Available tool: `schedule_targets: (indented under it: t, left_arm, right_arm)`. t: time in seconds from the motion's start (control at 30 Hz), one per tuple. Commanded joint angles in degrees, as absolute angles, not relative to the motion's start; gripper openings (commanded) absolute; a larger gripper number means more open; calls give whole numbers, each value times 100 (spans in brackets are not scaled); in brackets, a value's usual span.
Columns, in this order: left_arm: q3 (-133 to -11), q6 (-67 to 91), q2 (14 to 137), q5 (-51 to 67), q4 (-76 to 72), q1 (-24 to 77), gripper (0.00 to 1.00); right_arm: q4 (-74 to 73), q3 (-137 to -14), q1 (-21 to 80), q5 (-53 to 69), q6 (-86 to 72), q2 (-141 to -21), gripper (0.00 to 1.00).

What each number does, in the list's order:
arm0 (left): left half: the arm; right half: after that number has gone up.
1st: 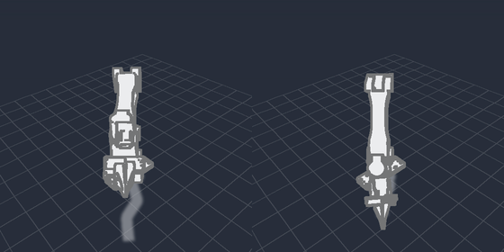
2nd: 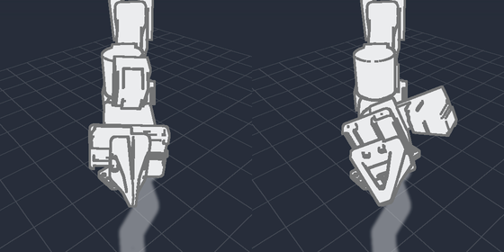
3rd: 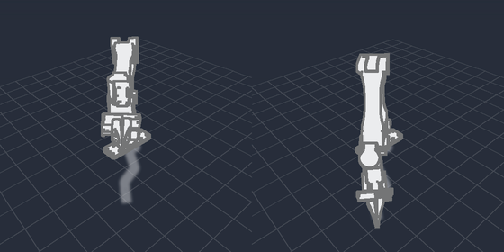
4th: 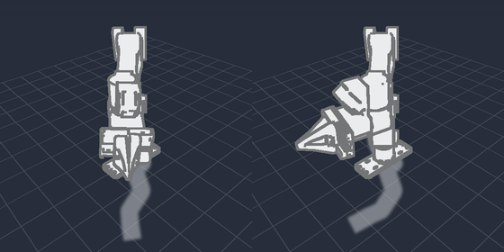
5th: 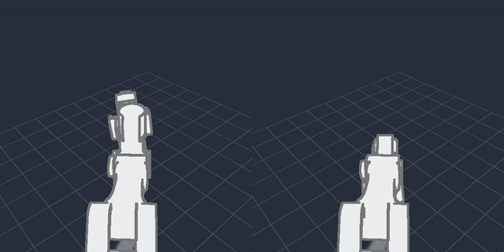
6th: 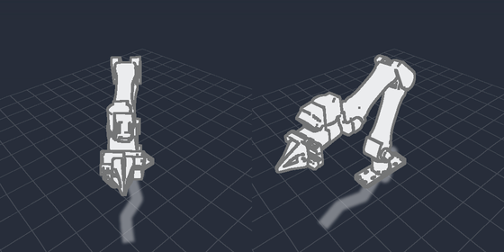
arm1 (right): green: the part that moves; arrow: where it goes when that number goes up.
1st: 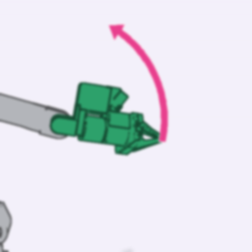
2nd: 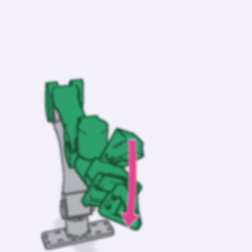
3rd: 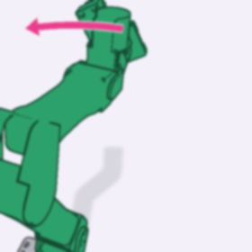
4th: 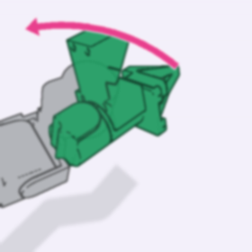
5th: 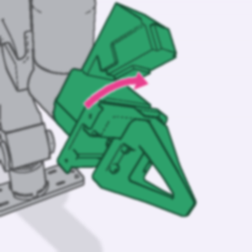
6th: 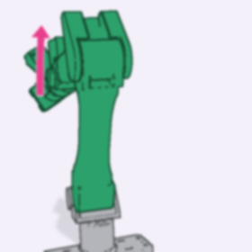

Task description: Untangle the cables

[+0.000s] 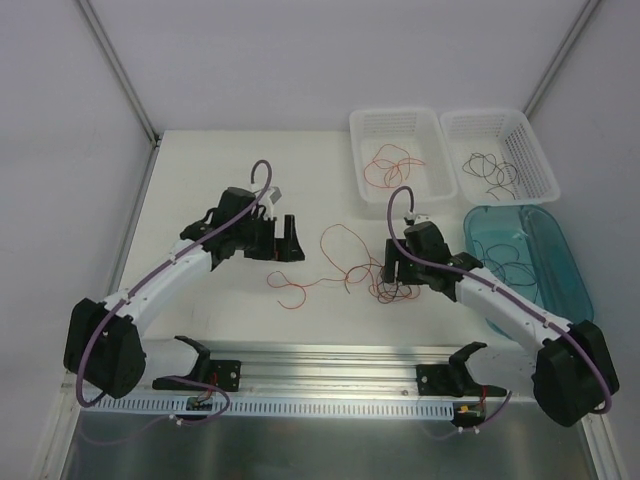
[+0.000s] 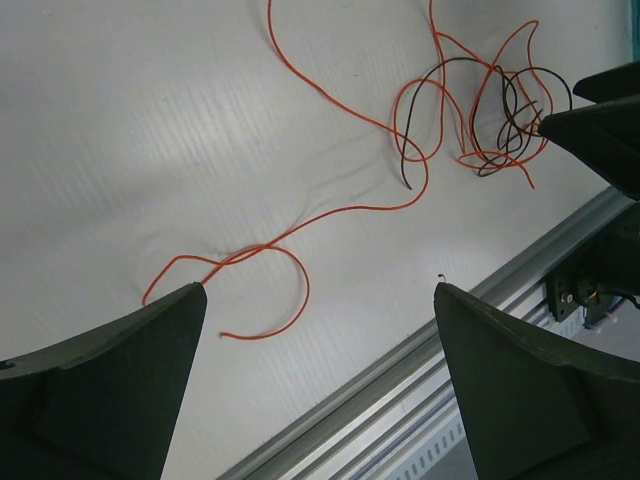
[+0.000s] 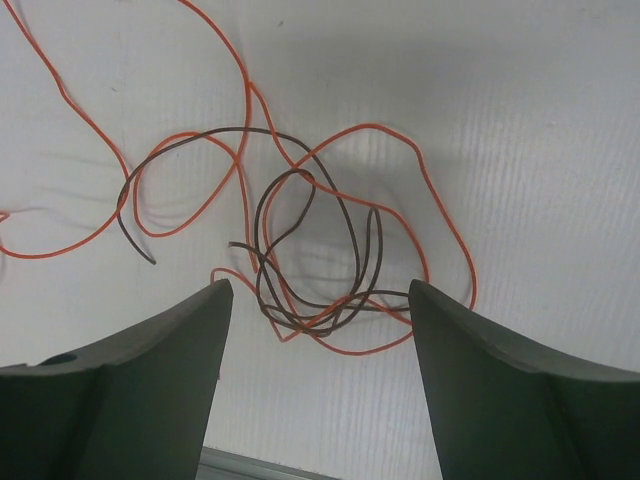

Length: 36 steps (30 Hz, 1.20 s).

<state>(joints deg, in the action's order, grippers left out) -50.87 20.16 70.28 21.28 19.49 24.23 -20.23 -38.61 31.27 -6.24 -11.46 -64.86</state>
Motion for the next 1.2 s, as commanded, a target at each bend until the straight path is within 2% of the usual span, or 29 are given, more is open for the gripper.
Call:
schedule_targets:
  t: [0.0, 0.23, 0.33, 0.37, 0.43, 0.47, 0.53, 0.67, 0.73, 0.8, 0.87, 0.9, 1.0, 1.03, 1.17]
  left_arm:
    - [-5449, 2425, 7373, 1768, 1881, 2908, 99]
    - [-6116, 2952, 8892, 529, 1732, 3989, 94]
    - [-6327, 3102, 9358, 274, 1679, 4201, 88]
    - [-6363, 3129, 9465, 212, 1653, 4253, 87]
    - [-6460, 3190, 9728, 28, 1609, 4420, 84]
    - [-6503, 3208, 9825, 35, 1600, 4482, 82]
    - [-6583, 3330, 10079, -113, 1582, 4605, 80]
    - [-6618, 3524, 10414, -412, 1529, 4684, 74]
    - [-6627, 3603, 10563, -501, 1520, 4685, 66]
    - [-6618, 3665, 10643, -676, 1512, 4685, 54]
    - [-6627, 3726, 10731, -799, 1512, 4685, 47]
    - [-6636, 3744, 10758, -887, 1503, 4685, 36]
    - [-6653, 3788, 10845, -1089, 1512, 4685, 21]
    - [-6645, 3788, 10854, -1133, 1512, 4685, 13]
    - [-6566, 3823, 10855, -1415, 1520, 4615, 0]
  right_arm:
    - [-1600, -4025, 3278, -686, -941, -6871, 75]
    - [-1582, -4368, 3612, -833, -818, -7804, 72]
    - [-1495, -4342, 3691, -844, -826, -7971, 52]
    - [-1451, -4316, 3709, -852, -835, -7980, 37]
    - [-1424, -4263, 3735, -887, -844, -7937, 25]
    - [-1415, -4254, 3735, -896, -870, -7919, 12]
    - [-1494, -4219, 3753, -931, -905, -7701, 2]
    - [-1880, -4245, 3841, -1019, -906, -6763, 1]
    - [-2274, -4332, 3867, -1020, -844, -6304, 1]
    - [-2565, -4587, 3911, -993, -756, -5575, 1]
    - [-2899, -4885, 3929, -818, -651, -4856, 1]
    - [-3013, -4982, 3929, -661, -520, -4617, 1]
    - [-3268, -5395, 3929, -458, -352, -3941, 1]
    - [-3339, -5501, 3929, -431, -238, -3807, 1]
    - [-3656, -6063, 3937, -395, -35, -3244, 1]
